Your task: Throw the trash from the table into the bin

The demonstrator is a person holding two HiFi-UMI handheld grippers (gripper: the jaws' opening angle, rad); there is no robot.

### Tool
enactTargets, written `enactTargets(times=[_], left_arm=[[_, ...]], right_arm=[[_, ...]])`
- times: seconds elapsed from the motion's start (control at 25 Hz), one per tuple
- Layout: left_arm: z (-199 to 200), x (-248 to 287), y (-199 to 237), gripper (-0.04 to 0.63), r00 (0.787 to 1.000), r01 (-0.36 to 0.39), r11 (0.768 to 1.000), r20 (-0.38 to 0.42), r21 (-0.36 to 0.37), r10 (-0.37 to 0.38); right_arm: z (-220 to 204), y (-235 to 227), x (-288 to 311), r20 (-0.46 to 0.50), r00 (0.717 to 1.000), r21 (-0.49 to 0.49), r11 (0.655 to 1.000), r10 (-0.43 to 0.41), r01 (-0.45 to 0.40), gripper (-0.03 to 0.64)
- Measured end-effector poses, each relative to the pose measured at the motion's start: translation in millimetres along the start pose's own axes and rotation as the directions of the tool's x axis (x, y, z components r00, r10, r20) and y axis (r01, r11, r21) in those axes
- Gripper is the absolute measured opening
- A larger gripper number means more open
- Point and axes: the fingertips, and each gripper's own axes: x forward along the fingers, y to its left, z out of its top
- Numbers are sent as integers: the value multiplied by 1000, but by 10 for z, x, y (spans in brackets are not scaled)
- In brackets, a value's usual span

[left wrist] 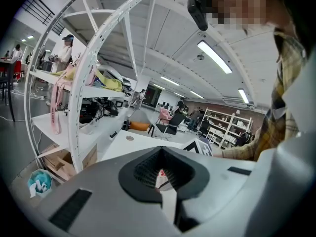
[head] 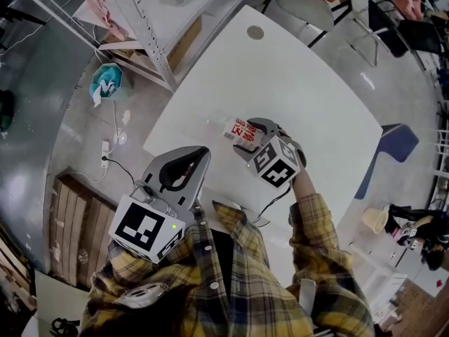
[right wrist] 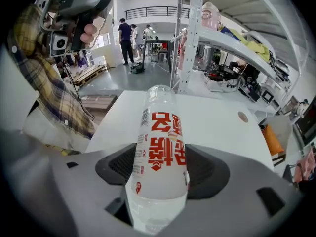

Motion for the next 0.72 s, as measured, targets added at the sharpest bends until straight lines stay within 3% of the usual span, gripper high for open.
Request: enactTargets(times=[0.2,0.36,0.72], left_arm=[[75,13,-80,7,999,50,998,13,32,-51],[155,37,-173,7,993,112,992,20,62,-113],[169,114,-450,7,951,308,945,-31,111,-307]], right_arm=[[156,-67,-252,86,993,100,993,-77,68,301],[279,-101,-511,172,973,230,967,-154,112,301],[299,-89,-1148,228,891,464,849,-392,254,301]])
